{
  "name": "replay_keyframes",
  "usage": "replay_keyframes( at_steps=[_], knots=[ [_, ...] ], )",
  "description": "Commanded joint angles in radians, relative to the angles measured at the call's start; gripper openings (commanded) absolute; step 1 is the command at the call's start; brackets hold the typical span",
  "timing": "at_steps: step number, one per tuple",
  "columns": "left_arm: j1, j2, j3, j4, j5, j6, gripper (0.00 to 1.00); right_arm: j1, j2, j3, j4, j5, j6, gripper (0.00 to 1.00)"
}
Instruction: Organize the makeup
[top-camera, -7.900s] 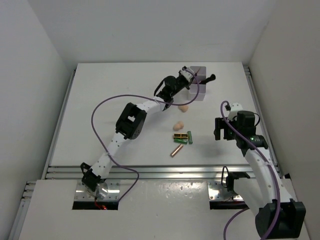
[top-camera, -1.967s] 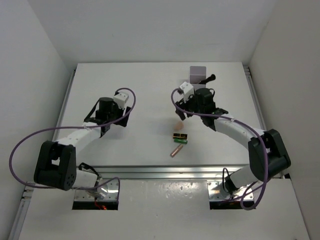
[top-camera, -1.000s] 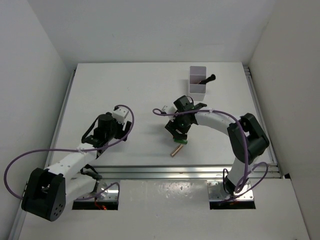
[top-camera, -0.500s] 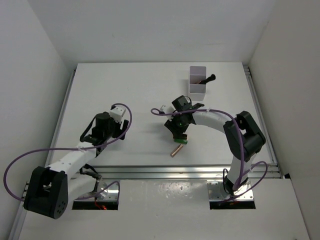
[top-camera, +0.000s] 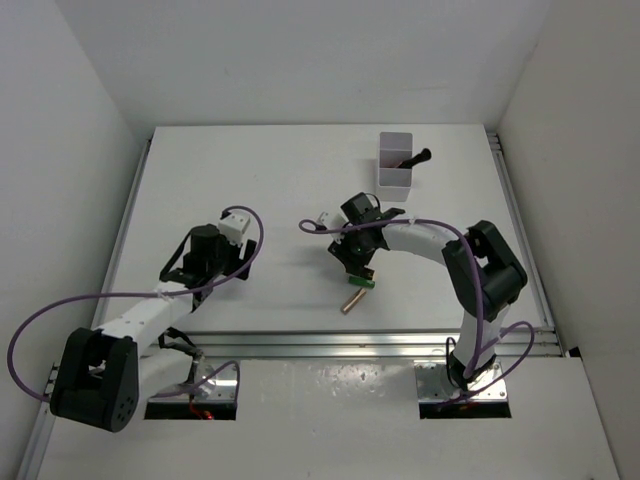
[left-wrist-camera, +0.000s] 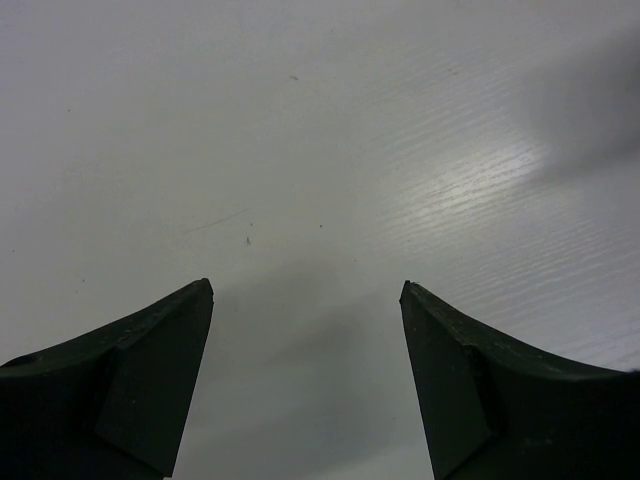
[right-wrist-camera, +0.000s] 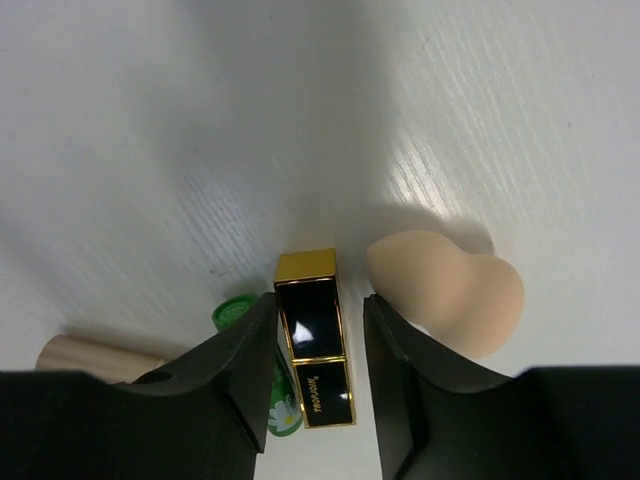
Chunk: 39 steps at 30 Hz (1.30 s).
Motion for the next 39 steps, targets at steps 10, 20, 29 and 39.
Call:
replay_keyframes(
  at_steps=[10,20,29,39],
  knots=[
    [0.025,0.009,0.049,0.017,0.013,0.002,0.82,0.005,0.063,0.049,-0.051,0.008,-0.063,0.40],
    [0.025,-0.001,0.039,0.027,0.022,0.002,0.82,0.006,0.066,0.109,0.005,0.000,-0.047,0.08],
    [0.025,-0.019,0.010,0.036,0.013,0.002,0.82,-0.006,-0.162,0.038,0.391,-0.096,0.109,0.00],
    [0.025,0.004,0.009,0.037,0.004,0.002,0.82,-0.175,-0.146,-0.141,1.415,0.459,0.433,0.00]
  ],
)
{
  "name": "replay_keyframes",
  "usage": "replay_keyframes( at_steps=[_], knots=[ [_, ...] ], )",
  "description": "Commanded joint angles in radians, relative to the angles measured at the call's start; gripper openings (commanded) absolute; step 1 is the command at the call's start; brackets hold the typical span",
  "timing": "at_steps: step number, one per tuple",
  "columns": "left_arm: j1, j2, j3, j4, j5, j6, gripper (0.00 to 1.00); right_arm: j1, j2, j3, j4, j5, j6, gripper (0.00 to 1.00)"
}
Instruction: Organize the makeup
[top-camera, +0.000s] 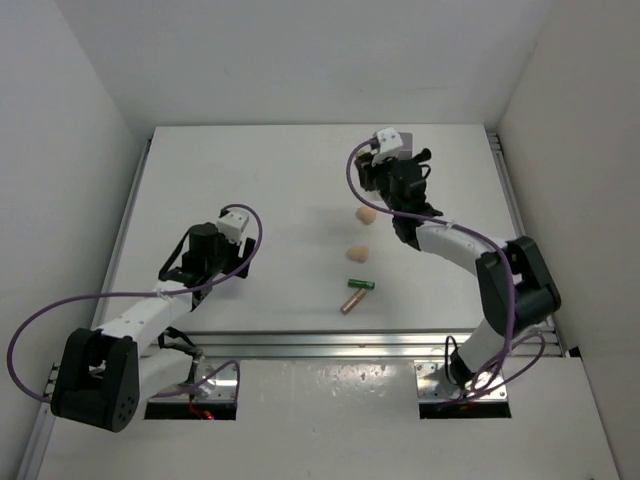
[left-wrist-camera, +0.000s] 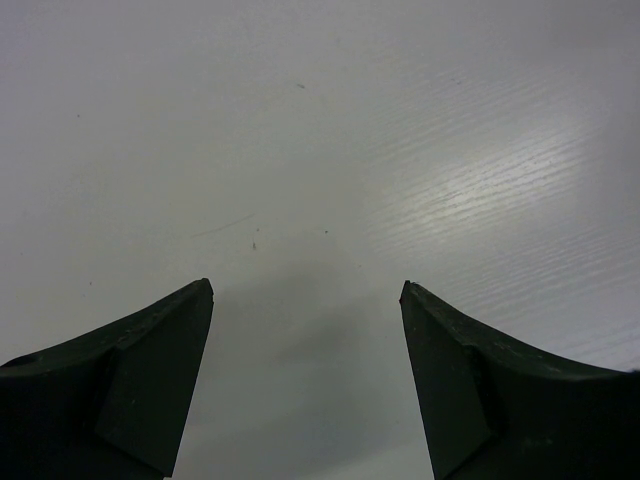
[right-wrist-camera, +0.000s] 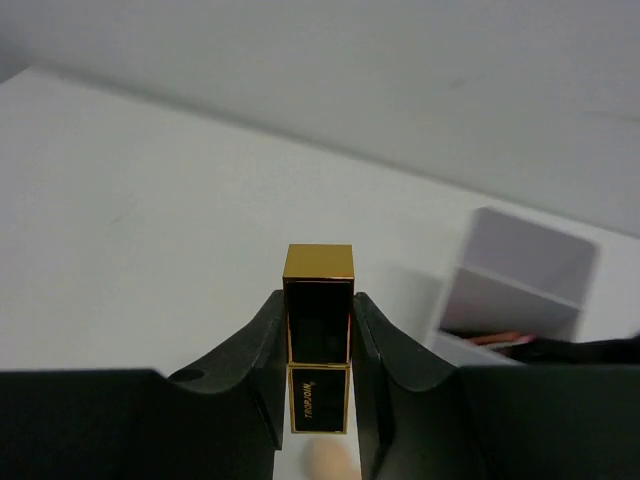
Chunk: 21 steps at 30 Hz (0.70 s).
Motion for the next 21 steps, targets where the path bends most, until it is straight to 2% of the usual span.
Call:
replay_keyframes(
  at_steps=[1,3,6,11,14,18,21],
  knots=[
    [0.012,0.003,0.009,0.027,-0.003,0.002,0.82,-0.039,0.111,0.016,0.464,0.367,0.016,0.00],
    [0.012,0.032,0.020,0.027,-0.003,0.002,0.82,-0.057,0.187,0.073,0.564,0.451,-0.079,0.00],
    [0.012,0.058,0.041,0.018,-0.003,0.002,0.82,-0.097,0.265,0.117,0.545,0.533,-0.083,0.00],
    [0.031,0.096,0.075,0.007,-0.014,0.002,0.82,-0.142,0.299,0.093,0.519,0.546,0.045,0.00],
    [0.041,0.116,0.084,0.007,-0.014,0.011,0.82,-0.146,0.302,0.056,0.496,0.533,0.080,0.00],
    [0.050,0.128,0.093,0.016,-0.014,0.011,0.82,-0.152,0.380,0.045,0.580,0.524,0.075,0.00],
    [0.060,0.151,0.104,0.016,-0.014,0.011,0.82,-0.171,0.396,0.041,0.555,0.510,0.132,0.00]
  ],
)
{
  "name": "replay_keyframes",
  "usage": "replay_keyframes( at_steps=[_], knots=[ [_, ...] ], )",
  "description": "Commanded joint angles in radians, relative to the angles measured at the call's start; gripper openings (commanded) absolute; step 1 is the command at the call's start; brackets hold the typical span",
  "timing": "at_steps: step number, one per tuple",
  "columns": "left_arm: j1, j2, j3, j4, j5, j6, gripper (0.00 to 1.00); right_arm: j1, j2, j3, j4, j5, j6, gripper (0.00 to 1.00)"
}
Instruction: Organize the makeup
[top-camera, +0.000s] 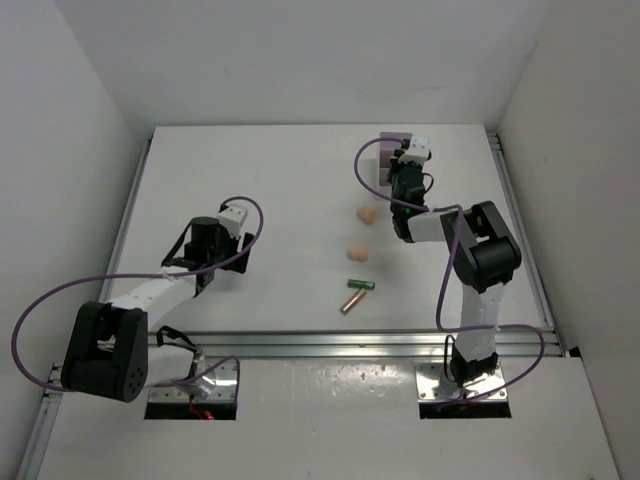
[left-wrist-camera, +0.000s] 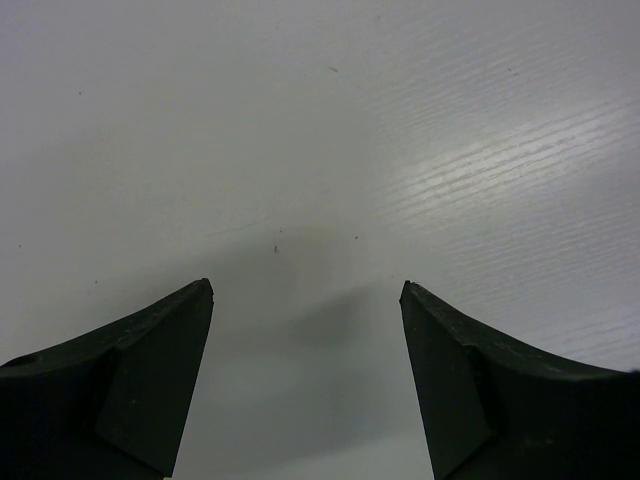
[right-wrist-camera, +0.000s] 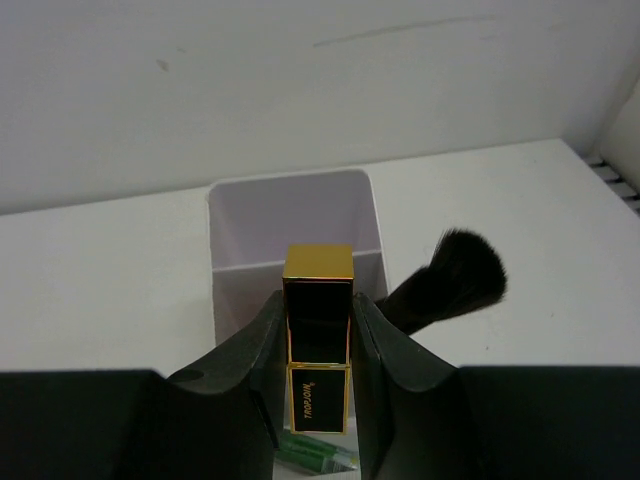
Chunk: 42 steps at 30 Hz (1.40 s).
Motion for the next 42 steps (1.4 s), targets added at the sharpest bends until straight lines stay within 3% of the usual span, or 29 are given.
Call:
replay_keyframes(
  at_steps=[1,20,24,27,32,37,39,41,42],
  knots=[
    [0.021,0.017,0.042,0.020,-0.002,0.007,0.82,-0.010,0.022,-0.009,0.056,-0.015,0.080,0.00],
    [0.039,0.057,0.042,0.060,-0.013,0.025,0.82,-0.021,0.105,0.009,0.031,-0.079,0.103,0.01],
    [0.039,0.057,0.042,0.051,-0.013,0.025,0.82,-0.018,0.098,-0.017,0.080,-0.090,0.115,0.24],
    [0.039,0.057,0.051,0.051,-0.002,0.025,0.82,-0.015,0.061,-0.032,0.082,-0.113,0.077,0.35],
    [0.039,0.047,0.051,0.051,0.010,0.025,0.82,0.005,-0.026,-0.083,0.114,-0.150,0.005,0.62],
    [0.039,0.010,0.051,0.042,0.020,0.045,0.82,0.040,-0.145,-0.149,0.091,-0.217,-0.097,0.70],
    [0.039,-0.015,0.051,0.042,0.020,0.045,0.82,0.068,-0.255,-0.220,0.038,-0.285,-0.138,0.70],
    [0.039,-0.024,0.033,0.031,0.020,0.045,0.82,0.088,-0.362,-0.268,-0.200,-0.406,-0.204,0.74],
    [0.039,-0.039,0.024,0.031,0.029,0.045,0.82,0.094,-0.431,-0.277,-0.483,-0.563,-0.213,0.75]
  ],
)
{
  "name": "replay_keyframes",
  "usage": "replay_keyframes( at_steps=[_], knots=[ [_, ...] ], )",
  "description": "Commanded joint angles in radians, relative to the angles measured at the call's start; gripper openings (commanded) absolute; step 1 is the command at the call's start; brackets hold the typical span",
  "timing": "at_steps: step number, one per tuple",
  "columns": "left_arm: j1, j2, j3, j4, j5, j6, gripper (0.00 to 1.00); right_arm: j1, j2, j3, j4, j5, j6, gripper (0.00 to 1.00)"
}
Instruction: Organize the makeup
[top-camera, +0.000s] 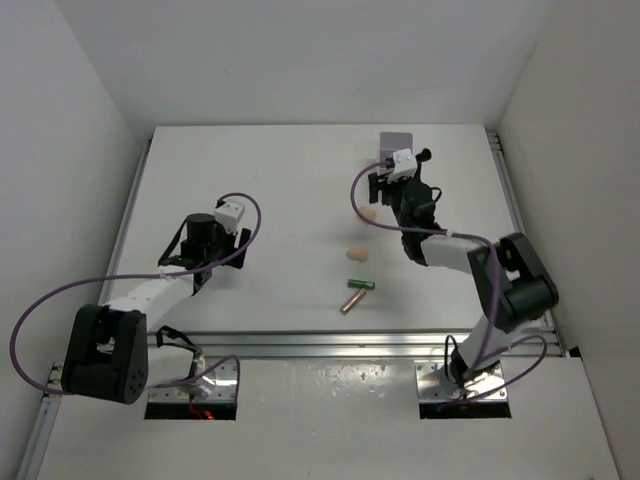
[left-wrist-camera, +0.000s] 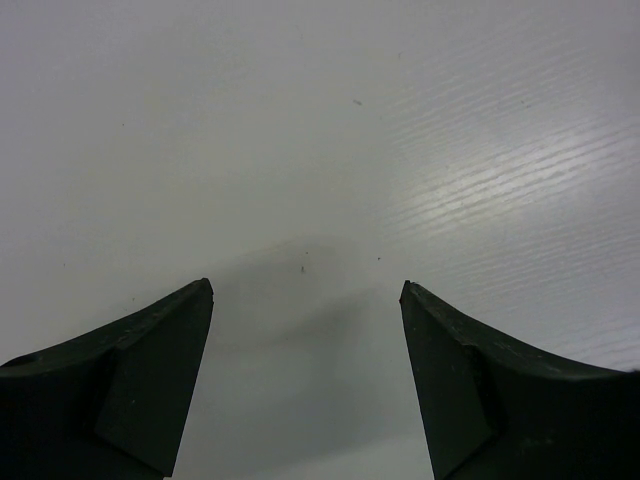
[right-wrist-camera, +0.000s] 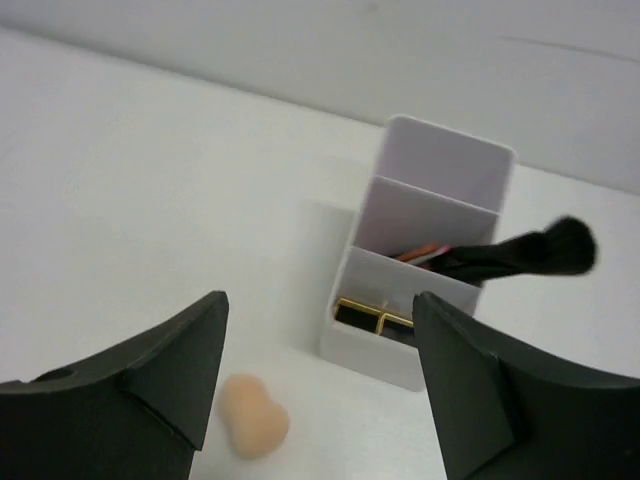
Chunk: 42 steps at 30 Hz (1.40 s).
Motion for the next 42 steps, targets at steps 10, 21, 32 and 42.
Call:
replay_keyframes(
  at_steps=[10,21,32,42],
  knots=[
    [-0.026,-0.117,-0.038,0.004,0.023,0.011,0.82,0.158,-0.244,0.039,-1.306,-0.567,-0.313,0.53],
    [-0.055,-0.145,-0.047,-0.005,0.023,0.011,0.82,0.273,-0.173,0.060,-1.243,-0.524,-0.292,0.53],
    [-0.055,-0.165,-0.065,-0.014,0.013,0.020,0.82,0.274,-0.064,0.137,-1.237,-0.474,-0.295,0.50],
    [-0.055,-0.165,-0.074,-0.014,0.013,0.020,0.82,0.268,-0.040,0.149,-1.234,-0.443,-0.291,0.46]
  ],
)
